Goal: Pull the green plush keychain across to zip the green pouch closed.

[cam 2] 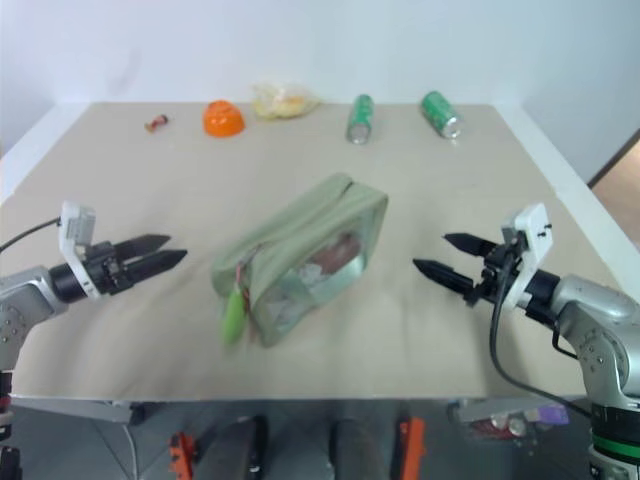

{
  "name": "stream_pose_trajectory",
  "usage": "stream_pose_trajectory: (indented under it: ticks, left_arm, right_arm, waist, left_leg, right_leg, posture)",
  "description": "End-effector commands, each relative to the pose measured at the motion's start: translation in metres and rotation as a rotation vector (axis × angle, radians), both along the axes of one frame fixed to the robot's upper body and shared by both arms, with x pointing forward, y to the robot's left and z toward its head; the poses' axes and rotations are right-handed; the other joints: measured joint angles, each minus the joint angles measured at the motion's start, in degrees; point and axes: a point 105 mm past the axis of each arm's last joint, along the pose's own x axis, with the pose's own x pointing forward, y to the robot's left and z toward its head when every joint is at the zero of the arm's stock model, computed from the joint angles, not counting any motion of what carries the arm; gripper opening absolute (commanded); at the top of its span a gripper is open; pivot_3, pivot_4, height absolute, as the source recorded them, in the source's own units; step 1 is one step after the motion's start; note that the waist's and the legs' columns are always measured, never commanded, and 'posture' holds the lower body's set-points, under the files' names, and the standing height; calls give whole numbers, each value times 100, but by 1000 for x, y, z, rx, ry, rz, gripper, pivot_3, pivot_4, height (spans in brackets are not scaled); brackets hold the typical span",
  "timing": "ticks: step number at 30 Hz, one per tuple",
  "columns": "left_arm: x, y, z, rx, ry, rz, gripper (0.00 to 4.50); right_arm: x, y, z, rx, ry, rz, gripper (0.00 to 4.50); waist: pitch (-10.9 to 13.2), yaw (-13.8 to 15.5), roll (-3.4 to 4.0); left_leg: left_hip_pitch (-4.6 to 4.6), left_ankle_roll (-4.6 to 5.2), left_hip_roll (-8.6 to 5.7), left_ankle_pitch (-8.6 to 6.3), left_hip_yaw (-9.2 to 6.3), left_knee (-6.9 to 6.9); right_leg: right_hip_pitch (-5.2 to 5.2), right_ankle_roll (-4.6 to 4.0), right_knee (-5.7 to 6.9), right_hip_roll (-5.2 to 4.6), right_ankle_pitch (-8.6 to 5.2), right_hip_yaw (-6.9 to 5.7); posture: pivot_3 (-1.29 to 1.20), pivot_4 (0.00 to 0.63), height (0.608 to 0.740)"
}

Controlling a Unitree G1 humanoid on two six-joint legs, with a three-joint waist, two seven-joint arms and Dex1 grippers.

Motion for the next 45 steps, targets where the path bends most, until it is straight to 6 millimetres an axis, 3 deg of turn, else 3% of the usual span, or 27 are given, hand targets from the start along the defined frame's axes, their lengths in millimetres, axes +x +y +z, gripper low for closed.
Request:
stream_pose_trajectory:
  ticks: [1, 6, 11, 15, 20, 23, 26, 32, 40, 41, 45]
  left_arm:
    - [-2, 2, 10, 31, -39, -19, 4477]
    - [1, 3, 33, 34, -117, -42, 4477]
    - [-1, -11, 60, 32, -190, -123, 4477]
    - [-11, -30, 79, 45, -234, -236, 4477]
    - [-21, -50, 96, 61, -286, -353, 4477]
    - [-25, -58, 99, 69, -305, -395, 4477]
    - [-27, -62, 99, 75, -312, -412, 4477]
    - [-30, -64, 101, 68, -330, -417, 4477]
    - [-33, -65, 99, 55, -336, -403, 4477]
    - [-34, -65, 100, 51, -340, -400, 4500]
    - [-35, -64, 101, 43, -343, -389, 4500]
  right_arm:
    - [2, -1, 16, -35, -66, 13, 4500]
    - [9, 3, 38, -88, -130, 48, 4500]
    - [11, 17, 72, -149, -214, 145, 4500]
    - [10, 45, 96, -214, -278, 301, 4500]
    - [8, 87, 109, -321, -323, 533, 4500]
    - [7, 112, 107, -396, -330, 679, 4500]
    - [9, 122, 101, -440, -309, 766, 4500]
    - [17, 124, 81, -543, -251, 867, 4500]
    - [33, 125, 65, -591, -248, 865, 4500]
    - [35, 126, 64, -593, -250, 863, 3950]
    - [40, 126, 56, -625, -247, 867, 2682]
  waist:
    - [0, 0, 0]
    - [1, -3, 0]
    - [1, -3, -1]
    - [3, -14, -4]
    - [4, -16, -4]
    - [4, -23, -4]
    - [4, -20, -5]
    - [5, -11, -7]
    - [5, -12, -7]
    - [5, -12, -7]
    - [5, -12, -7]
  left_leg:
    - [0, 0, 0, 0, 0, 0]
    - [1, 0, 1, 0, 8, 6]
    - [0, 1, 0, 1, 10, 9]
    - [-4, 3, 2, -2, 16, 5]
    - [0, 3, 11, -3, 14, 5]
    - [0, 1, 14, -4, 17, 5]
    - [-2, 1, 17, -4, 15, 5]
    - [-4, 1, 17, -4, 16, 7]
    - [1, 0, 22, -4, 15, 7]
    - [1, 0, 23, -4, 15, 8]
    - [1, 0, 24, -4, 14, 8]
  right_leg:
    - [0, 0, 0, 0, 0, 0]
    - [-4, 1, 1, 0, 8, 5]
    - [-2, 4, 1, 0, 12, 8]
    - [-11, 9, 1, 4, 12, 17]
    - [-12, 11, 3, 15, 15, 17]
    - [-12, 12, 2, 17, 15, 19]
    - [-14, 26, 4, 22, 24, 19]
    - [-13, 28, 4, 21, 25, 19]
    - [-14, 25, 11, 27, 26, 19]
    - [-14, 24, 11, 28, 26, 19]
    - [-14, 24, 13, 29, 27, 19]
  posture:
    - [0, 150, 740]
    - [0, 150, 740]
    - [0, 150, 740]
    - [0, 150, 740]
    - [0, 150, 740]
    - [0, 150, 740]
    - [0, 150, 740]
    - [0, 150, 740]
    - [0, 150, 740]
    - [0, 150, 740]
    - [0, 150, 740]
